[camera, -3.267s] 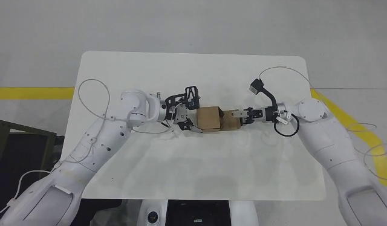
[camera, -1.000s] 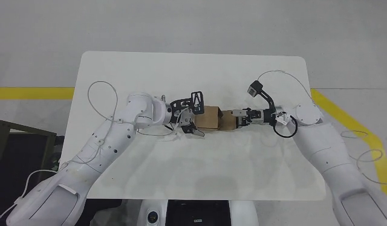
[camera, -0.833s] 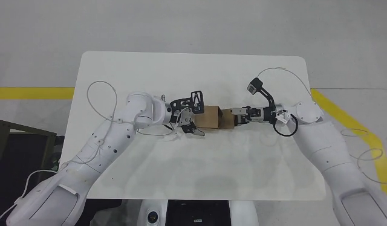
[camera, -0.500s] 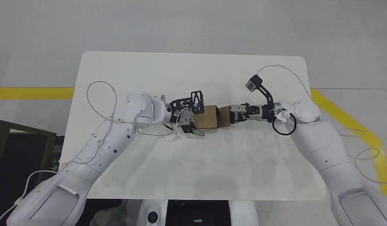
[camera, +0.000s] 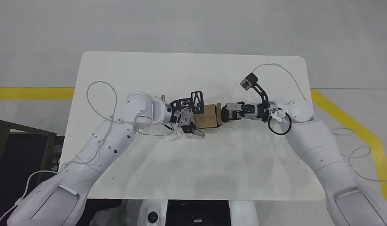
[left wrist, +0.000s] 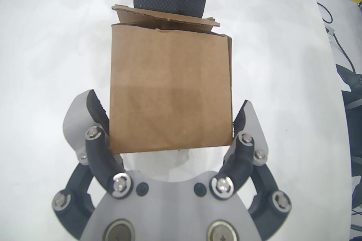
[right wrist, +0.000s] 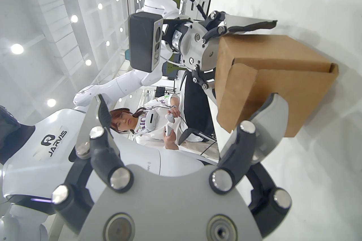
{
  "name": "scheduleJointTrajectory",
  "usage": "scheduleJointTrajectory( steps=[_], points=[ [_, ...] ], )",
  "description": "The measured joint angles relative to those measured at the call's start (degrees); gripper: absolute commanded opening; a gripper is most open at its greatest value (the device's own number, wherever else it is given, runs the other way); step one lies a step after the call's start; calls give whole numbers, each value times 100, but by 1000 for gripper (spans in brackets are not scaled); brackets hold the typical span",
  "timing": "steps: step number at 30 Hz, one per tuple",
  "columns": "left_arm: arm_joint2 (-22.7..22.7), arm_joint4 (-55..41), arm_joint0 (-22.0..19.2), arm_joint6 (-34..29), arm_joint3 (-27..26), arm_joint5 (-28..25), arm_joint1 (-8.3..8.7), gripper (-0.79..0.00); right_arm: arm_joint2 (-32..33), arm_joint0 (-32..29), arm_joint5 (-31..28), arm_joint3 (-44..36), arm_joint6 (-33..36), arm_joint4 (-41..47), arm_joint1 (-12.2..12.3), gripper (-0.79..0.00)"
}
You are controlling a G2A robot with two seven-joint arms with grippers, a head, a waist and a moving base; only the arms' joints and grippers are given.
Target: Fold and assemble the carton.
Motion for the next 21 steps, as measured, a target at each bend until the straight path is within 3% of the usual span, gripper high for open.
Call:
scheduleJointTrajectory(
  steps=[7,10,15,17,21],
  points=[
    [-28,-4,4,-10,18,-10,-4,0,-48,-4,-3,139,-3,-80,-47,-3],
    [-41,1,7,-10,25,-24,-4,0,-46,-15,4,179,5,-123,-54,-111],
    [-57,20,8,-6,34,-24,-7,0,1,-24,7,218,8,-159,-55,-200],
    [-61,20,7,-14,43,-27,-9,0,16,-32,18,231,18,-188,-53,-388],
    [-65,12,1,-23,54,-34,-14,0,-10,-37,78,280,78,-336,-53,-419]
  ],
)
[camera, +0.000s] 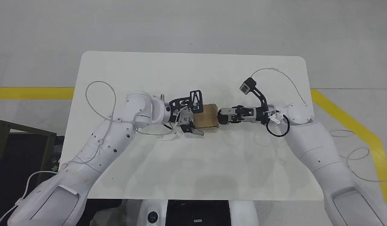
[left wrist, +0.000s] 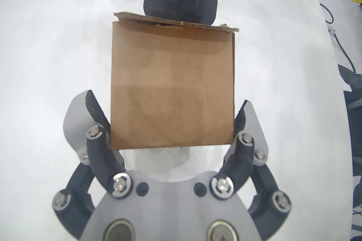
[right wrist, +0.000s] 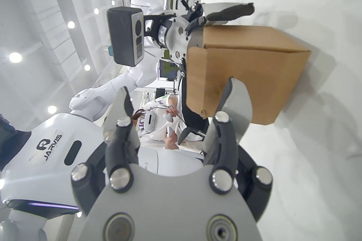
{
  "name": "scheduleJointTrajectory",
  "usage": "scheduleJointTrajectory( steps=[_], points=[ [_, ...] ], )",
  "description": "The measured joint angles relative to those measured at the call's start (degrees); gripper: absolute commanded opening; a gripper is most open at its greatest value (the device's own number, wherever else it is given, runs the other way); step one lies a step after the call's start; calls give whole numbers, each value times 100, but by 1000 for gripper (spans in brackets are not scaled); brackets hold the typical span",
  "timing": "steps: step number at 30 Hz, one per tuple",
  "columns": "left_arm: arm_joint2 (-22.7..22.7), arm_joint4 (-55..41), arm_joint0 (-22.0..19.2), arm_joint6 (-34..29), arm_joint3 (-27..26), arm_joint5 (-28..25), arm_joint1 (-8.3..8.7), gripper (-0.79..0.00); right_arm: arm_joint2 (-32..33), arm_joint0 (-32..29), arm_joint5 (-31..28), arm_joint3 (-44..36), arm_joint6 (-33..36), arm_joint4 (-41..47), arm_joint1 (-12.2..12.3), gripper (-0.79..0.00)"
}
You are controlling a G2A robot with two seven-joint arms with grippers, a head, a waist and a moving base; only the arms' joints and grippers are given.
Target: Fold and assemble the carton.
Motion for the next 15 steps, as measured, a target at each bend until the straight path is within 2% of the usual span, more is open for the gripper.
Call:
scheduleJointTrajectory(
  steps=[11,15],
  points=[
    [-13,25,-5,1,26,-13,-11,0,-110,107,91,202,85,-529,-27,-471],
    [-17,31,-2,4,29,-24,-14,0,-121,110,94,238,84,-637,-33,-514]
  ],
)
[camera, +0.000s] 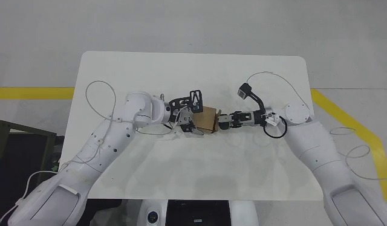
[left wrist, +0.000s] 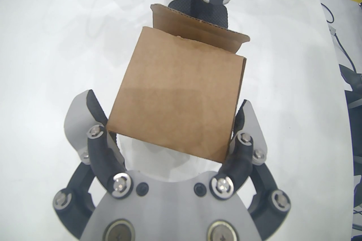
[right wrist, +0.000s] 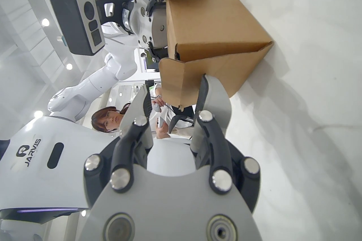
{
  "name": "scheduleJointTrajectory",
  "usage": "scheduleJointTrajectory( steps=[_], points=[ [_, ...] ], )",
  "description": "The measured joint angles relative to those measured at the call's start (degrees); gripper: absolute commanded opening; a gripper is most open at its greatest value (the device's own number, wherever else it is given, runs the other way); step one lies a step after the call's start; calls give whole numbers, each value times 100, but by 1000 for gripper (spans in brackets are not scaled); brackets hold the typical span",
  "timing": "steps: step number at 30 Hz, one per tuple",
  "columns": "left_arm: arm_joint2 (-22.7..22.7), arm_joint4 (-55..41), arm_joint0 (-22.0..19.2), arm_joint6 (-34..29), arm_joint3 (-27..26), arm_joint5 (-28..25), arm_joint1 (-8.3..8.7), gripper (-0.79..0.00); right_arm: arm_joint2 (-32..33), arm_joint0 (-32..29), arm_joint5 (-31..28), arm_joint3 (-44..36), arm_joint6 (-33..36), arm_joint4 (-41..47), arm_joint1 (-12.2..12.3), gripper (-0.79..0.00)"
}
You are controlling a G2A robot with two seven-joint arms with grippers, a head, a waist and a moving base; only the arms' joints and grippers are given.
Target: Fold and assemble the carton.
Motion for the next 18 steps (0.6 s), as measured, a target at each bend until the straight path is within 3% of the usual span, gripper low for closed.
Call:
scheduleJointTrajectory(
  steps=[11,14,18],
  points=[
    [-31,22,34,-2,-24,5,0,0,28,-17,-11,0,-54,-103,-16,-539],
    [-39,27,41,-16,-36,4,0,0,26,-18,8,17,-57,-154,-20,-576],
    [-49,29,48,-30,-45,2,1,0,21,-17,18,27,-72,-212,-27,-696]
  ],
)
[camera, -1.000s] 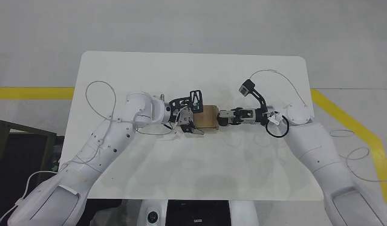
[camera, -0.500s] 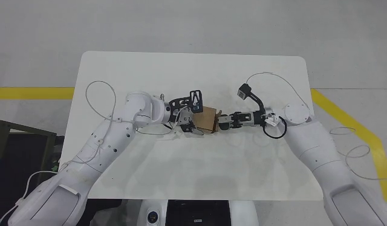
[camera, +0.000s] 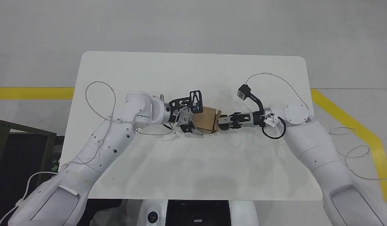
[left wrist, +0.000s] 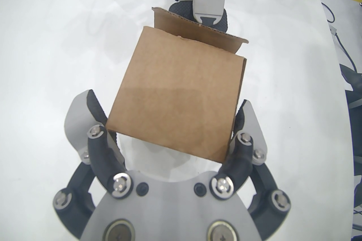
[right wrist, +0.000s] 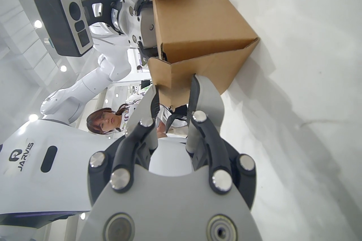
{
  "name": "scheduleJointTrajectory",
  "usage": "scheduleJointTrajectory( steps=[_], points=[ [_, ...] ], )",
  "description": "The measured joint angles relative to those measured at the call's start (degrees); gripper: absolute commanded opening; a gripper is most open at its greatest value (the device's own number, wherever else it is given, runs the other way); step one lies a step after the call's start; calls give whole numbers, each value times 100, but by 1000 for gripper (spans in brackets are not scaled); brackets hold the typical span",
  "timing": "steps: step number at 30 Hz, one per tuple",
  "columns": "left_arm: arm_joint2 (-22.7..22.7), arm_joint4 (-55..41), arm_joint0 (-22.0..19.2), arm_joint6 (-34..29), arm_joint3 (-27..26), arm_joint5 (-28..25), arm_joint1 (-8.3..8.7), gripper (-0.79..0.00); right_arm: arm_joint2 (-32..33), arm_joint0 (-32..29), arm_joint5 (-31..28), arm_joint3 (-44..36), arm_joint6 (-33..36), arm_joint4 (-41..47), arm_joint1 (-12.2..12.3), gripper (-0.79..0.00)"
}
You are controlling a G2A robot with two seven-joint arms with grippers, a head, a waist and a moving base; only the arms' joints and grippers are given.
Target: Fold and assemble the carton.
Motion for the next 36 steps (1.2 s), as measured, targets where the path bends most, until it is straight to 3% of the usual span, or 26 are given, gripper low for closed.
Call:
scheduleJointTrajectory(
  steps=[36],
  points=[
    [-34,57,36,23,-24,-53,-11,0,-83,249,32,4,-30,-308,-113,-745]
  ],
)
